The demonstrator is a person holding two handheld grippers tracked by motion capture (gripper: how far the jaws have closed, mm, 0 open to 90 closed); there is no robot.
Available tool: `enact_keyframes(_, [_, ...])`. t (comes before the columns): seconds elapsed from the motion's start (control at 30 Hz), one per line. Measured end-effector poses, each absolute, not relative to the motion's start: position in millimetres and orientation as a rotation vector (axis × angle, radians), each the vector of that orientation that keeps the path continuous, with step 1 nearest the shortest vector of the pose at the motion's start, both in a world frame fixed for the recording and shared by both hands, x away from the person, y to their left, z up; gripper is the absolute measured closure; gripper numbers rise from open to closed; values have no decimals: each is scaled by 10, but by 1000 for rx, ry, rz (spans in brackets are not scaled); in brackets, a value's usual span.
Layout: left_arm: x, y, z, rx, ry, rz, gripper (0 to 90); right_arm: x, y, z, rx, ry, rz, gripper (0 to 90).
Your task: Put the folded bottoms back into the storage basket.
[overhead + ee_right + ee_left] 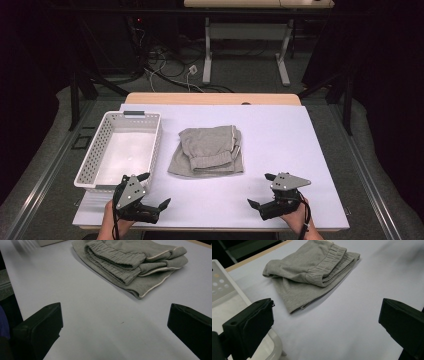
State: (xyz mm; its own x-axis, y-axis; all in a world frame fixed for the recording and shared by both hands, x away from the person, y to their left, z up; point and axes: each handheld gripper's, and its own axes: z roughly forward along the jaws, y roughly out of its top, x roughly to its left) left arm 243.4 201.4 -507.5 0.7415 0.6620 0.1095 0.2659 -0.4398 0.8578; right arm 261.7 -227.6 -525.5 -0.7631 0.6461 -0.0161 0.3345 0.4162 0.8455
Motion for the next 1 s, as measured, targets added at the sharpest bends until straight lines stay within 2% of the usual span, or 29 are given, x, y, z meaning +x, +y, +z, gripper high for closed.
enact_keyframes(1.0, [2633, 1607, -5099, 2083, 640, 471, 0, 2824, -2085, -5190, 899, 2382, 1265, 0])
